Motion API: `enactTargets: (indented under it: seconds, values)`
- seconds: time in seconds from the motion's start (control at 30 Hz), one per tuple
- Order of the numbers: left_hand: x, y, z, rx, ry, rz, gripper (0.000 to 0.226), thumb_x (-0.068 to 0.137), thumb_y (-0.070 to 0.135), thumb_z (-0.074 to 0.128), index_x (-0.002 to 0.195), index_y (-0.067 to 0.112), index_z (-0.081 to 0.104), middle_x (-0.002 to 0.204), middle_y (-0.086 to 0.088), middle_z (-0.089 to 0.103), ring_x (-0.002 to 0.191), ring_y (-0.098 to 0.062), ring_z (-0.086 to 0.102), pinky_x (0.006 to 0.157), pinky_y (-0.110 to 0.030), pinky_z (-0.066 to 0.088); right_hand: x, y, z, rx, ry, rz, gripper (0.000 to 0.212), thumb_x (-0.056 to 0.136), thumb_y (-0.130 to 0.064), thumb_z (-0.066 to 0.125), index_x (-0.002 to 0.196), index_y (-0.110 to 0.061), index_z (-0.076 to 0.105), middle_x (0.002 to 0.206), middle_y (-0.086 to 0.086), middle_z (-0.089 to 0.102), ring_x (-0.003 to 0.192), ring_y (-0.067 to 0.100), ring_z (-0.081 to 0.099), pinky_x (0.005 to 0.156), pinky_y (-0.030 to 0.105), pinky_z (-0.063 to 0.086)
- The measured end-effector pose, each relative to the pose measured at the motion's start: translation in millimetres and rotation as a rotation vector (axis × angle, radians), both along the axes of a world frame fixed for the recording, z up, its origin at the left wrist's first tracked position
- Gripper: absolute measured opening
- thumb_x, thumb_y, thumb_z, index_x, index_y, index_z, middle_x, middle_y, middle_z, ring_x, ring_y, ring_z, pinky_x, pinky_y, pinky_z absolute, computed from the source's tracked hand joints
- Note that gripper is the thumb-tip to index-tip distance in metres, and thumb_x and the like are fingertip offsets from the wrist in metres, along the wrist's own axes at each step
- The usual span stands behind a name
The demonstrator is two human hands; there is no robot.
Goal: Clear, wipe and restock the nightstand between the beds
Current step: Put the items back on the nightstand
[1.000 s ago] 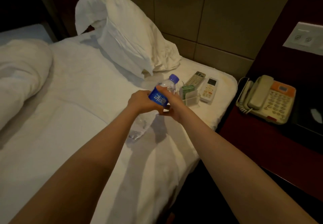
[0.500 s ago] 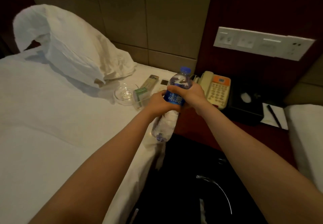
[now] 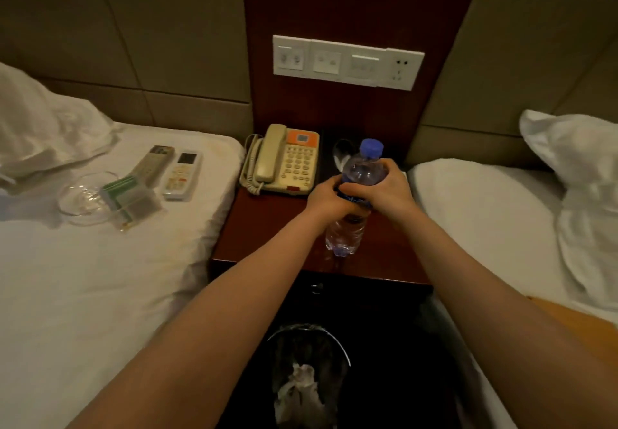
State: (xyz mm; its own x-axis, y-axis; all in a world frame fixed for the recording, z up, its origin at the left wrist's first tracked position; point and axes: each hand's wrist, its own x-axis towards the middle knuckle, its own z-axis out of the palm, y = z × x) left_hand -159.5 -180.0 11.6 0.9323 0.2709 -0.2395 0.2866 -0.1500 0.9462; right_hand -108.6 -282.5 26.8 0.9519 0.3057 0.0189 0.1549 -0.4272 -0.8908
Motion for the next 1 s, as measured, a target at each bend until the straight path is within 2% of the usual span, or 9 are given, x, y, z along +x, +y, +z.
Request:
enactTargets:
  seconds: [0.13,0.23,0.3,0.4,0.57,0.83,0.9,1.0]
  values:
    - [31,-35,0,0.050,-0.019,-0.068,0.063,0.074,0.006,0.076,0.130,0.013,0.049,0.126,-0.007,0.059,0.116,-0.025,0.056,0.098,-0.034,0.046,24,-36,-4,0.011,-0.039,-0.088,0.068,0.065,-0.014,0.084,0.121,-0.010,0.047,0.119,0.008,0.059,0.108,0.024,0.058,0.090,0.034,0.049]
    - [50,-55,-1,0.054,-0.026,-0.092,0.062,0.073,0.005,0.076,0.128,0.015,0.051,0.124,-0.007,0.061,0.115,-0.025,0.058,0.097,-0.034,0.047,39,-56,-5,0.013,-0.059,-0.119,0.068,0.064,-0.013,0.084,0.120,-0.010,0.046,0.117,0.006,0.059,0.105,0.021,0.057,0.087,0.031,0.048]
    - [62,-64,0,0.024,-0.019,-0.104,0.061,0.074,0.005,0.075,0.129,0.016,0.051,0.124,-0.007,0.061,0.116,-0.024,0.057,0.096,-0.034,0.046,50,-66,-6,0.014,-0.067,-0.132,0.067,0.065,-0.013,0.083,0.121,-0.009,0.046,0.116,0.006,0.058,0.101,0.019,0.056,0.086,0.030,0.048]
    - [77,-73,1,-0.042,-0.004,-0.100,0.062,0.078,0.007,0.073,0.134,0.018,0.048,0.128,-0.006,0.057,0.118,-0.023,0.052,0.087,-0.032,0.041,67,-74,-10,0.018,-0.066,-0.164,0.067,0.067,-0.012,0.082,0.122,-0.007,0.045,0.119,0.009,0.058,0.102,0.020,0.056,0.089,0.032,0.049]
    - [94,-78,-2,-0.047,0.017,-0.069,0.056,0.082,0.012,0.069,0.134,0.022,0.048,0.129,-0.007,0.055,0.118,-0.026,0.053,0.091,-0.037,0.046,92,-75,-18,0.034,-0.030,-0.188,0.068,0.067,-0.009,0.082,0.124,-0.007,0.044,0.122,0.012,0.057,0.111,0.026,0.057,0.096,0.040,0.049]
    - [94,-72,-8,-0.150,0.111,-0.045,0.059,0.086,0.010,0.066,0.139,0.022,0.042,0.135,-0.011,0.052,0.122,-0.030,0.052,0.090,-0.044,0.047,96,-76,-18,0.064,0.027,-0.151,0.065,0.069,-0.004,0.078,0.124,-0.006,0.043,0.111,0.004,0.055,0.105,0.023,0.058,0.092,0.035,0.049]
    - [90,-72,-7,-0.148,0.127,-0.052,0.061,0.086,0.010,0.065,0.140,0.023,0.040,0.138,-0.012,0.050,0.123,-0.030,0.050,0.091,-0.046,0.046,91,-76,-20,0.064,0.025,-0.162,0.068,0.069,-0.005,0.078,0.126,-0.005,0.042,0.119,0.010,0.056,0.110,0.026,0.057,0.092,0.034,0.048]
    - [79,-66,-5,-0.156,0.173,-0.051,0.064,0.089,0.009,0.061,0.144,0.025,0.033,0.139,-0.013,0.047,0.122,-0.030,0.051,0.089,-0.044,0.046,81,-78,-23,0.117,0.070,-0.187,0.080,0.069,-0.005,0.079,0.136,-0.007,0.034,0.136,0.012,0.048,0.122,0.028,0.050,0.100,0.038,0.045]
